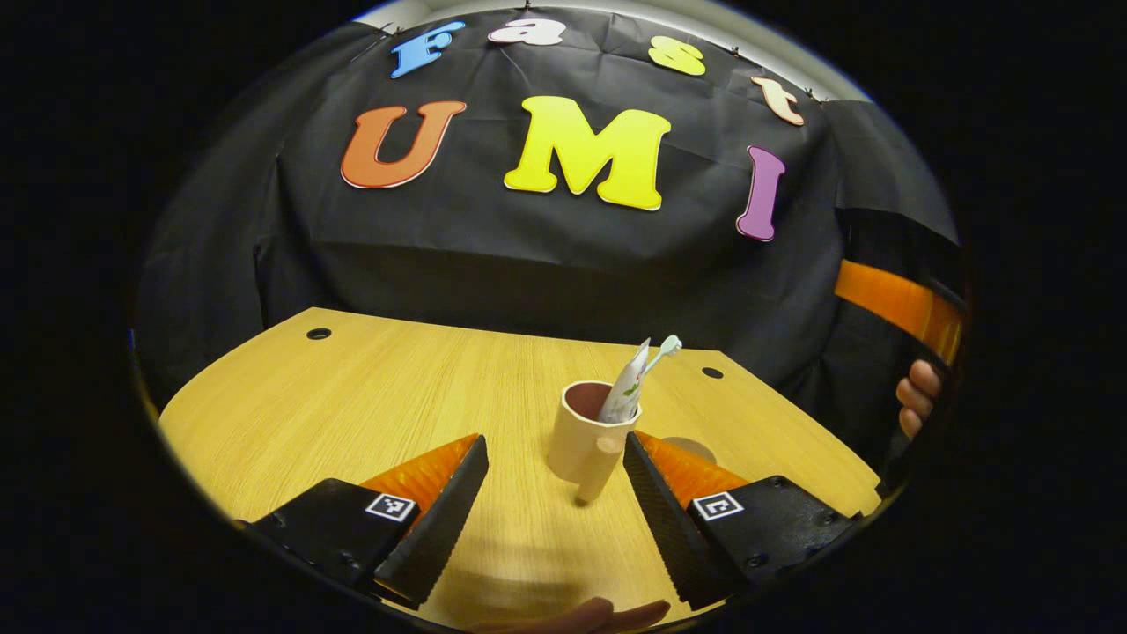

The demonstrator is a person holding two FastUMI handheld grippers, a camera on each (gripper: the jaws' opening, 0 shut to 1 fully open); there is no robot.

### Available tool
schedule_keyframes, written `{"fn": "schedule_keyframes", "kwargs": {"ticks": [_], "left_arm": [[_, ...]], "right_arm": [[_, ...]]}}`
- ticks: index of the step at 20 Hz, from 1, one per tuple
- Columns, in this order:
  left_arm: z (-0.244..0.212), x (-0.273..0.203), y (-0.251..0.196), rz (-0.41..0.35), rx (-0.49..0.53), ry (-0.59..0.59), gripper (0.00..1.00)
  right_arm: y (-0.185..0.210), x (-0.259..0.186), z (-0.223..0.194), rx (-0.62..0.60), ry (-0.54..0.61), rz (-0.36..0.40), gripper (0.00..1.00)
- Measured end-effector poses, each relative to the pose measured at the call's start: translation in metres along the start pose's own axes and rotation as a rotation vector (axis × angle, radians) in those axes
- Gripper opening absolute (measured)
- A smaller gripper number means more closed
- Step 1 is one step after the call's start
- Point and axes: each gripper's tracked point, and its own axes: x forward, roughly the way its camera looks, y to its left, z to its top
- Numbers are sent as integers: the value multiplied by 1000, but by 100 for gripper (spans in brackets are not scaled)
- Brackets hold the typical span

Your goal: Put the toothbrush and toothpaste on the desktop into the cup, then pick up the cup and place it on the coaster on the desktop.

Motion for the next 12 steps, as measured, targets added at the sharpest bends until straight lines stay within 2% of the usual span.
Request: {"fn": "schedule_keyframes", "kwargs": {"ticks": [4,8,10,12], "left_arm": [[35,3,-17,7,87,12,98],[60,13,-22,40,32,86,98],[62,22,-23,56,20,162,98],[45,32,-23,52,-18,314,98]], "right_arm": [[-14,-22,-5,7,5,18,96],[-35,-35,-14,16,12,-1,96],[-48,-38,-19,19,20,-12,96],[-56,-39,-24,40,32,-9,97]]}}
